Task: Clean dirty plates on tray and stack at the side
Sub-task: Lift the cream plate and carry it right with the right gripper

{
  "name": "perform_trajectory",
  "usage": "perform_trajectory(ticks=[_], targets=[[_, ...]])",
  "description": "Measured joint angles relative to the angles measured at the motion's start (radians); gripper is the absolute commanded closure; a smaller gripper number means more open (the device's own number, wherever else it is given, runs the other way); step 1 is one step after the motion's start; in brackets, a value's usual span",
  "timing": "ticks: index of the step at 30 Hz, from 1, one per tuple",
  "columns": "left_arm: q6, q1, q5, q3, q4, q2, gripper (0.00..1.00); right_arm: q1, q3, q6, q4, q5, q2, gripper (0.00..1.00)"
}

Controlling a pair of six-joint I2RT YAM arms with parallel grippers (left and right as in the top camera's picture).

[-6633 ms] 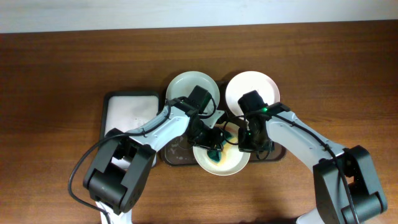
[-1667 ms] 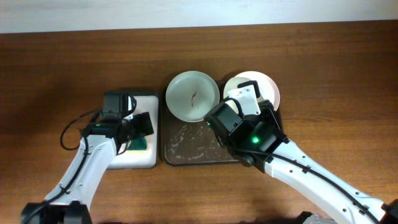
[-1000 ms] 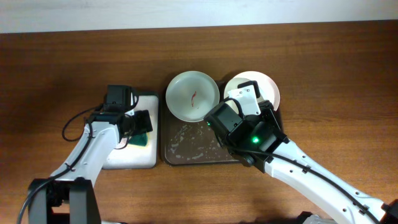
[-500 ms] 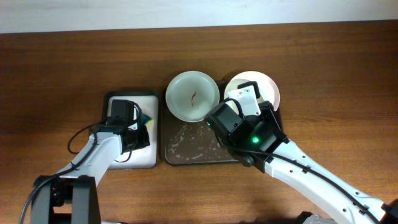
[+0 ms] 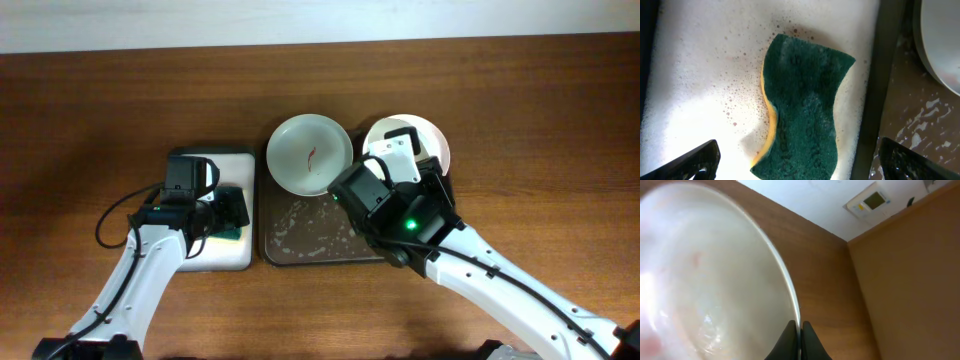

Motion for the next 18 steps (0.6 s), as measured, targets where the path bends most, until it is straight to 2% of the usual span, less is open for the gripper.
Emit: perform_trajectory(ticks=[5, 7, 10, 13, 18], targets=[[0.0, 0.0, 0.0, 0.0, 0.0, 0.0, 0.01, -0.005, 0.001, -0.015, 0.043, 0.047, 0.0, 0.96], [0.0, 0.0, 0.0, 0.0, -0.001, 0.0, 0.0, -0.005, 0.001, -0.036, 0.057, 0.008, -0.002, 0.96], [0.0, 0.0, 0.0, 0.0, 0.0, 0.0, 0.01, -0.062, 0.001, 0.042, 0.055, -0.098, -0.002, 0.96], [0.0, 0.0, 0.0, 0.0, 0.0, 0.0, 0.01, -0.268, 0.002, 0.137, 0.039, -0.293, -0.003, 0.96], [0.0, 0.0, 0.0, 0.0, -0.001, 0.0, 0.01, -0.889, 0.005, 0.222, -0.019, -0.746, 0.004, 0.96]])
